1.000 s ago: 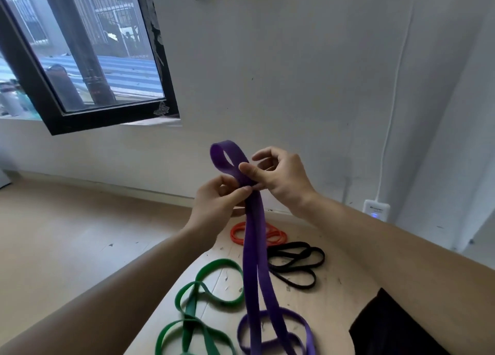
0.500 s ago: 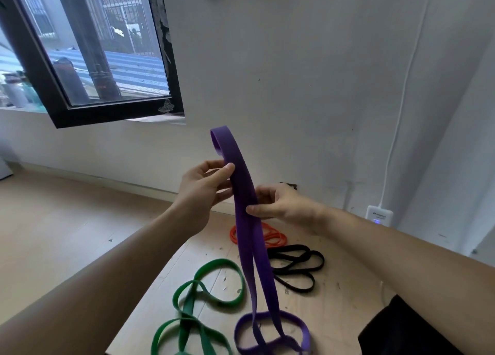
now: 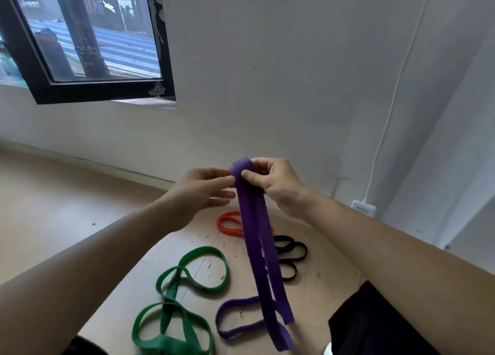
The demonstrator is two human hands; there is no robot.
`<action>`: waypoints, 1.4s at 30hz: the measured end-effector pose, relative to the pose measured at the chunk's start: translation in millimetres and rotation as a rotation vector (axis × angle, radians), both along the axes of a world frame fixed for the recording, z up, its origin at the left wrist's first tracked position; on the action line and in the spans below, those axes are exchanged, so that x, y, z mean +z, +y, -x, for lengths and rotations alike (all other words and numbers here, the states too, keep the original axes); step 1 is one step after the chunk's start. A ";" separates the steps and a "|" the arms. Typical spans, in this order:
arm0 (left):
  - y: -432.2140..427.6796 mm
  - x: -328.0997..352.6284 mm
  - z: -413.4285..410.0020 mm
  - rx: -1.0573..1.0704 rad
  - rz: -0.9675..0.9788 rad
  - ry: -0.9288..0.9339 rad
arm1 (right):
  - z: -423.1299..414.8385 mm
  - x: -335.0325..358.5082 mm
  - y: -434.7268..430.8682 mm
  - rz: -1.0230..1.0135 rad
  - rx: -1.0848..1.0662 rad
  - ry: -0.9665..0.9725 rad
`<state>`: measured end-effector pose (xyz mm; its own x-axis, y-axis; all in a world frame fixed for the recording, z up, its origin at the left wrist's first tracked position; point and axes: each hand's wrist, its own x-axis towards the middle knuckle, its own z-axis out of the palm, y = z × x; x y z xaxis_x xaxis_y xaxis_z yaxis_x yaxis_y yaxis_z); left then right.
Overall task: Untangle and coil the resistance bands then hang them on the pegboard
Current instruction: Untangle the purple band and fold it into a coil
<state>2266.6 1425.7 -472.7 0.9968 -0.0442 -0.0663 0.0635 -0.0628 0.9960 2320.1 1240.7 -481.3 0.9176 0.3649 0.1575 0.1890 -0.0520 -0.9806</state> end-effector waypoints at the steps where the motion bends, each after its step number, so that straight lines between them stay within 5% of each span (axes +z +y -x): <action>1: -3.4 -2.5 0.1 0.008 -0.002 0.009 | -0.5 -0.2 -0.6 0.036 -0.004 -0.010; 9: -8.8 -6.6 -8.2 0.137 0.106 0.022 | 0.0 3.0 -8.3 0.123 0.244 0.023; 14: -12.7 -9.2 -9.7 0.124 0.019 -0.043 | 0.4 -8.2 -2.3 0.240 0.244 -0.175; 16: -12.1 -5.9 -9.0 0.128 -0.074 -0.081 | -2.6 -6.4 -4.1 0.263 0.178 -0.195; 20: 2.3 1.8 -8.7 0.234 -0.558 -0.420 | -11.1 0.9 -19.5 0.387 0.155 -0.173; 23: 14.4 4.3 -10.9 0.249 -0.644 -0.578 | -13.9 2.4 -25.3 0.507 0.206 -0.169; 31: 2.1 -16.0 -16.9 -0.215 -0.752 -0.363 | -11.1 10.0 -27.5 0.542 0.286 -0.195; 36: -2.4 -16.2 -19.3 -0.247 -0.821 -0.450 | -8.8 5.6 -26.8 0.553 0.362 -0.175; 42: -0.5 -2.0 -16.5 -0.252 -0.618 -0.361 | -8.0 4.8 -24.6 0.516 0.345 -0.139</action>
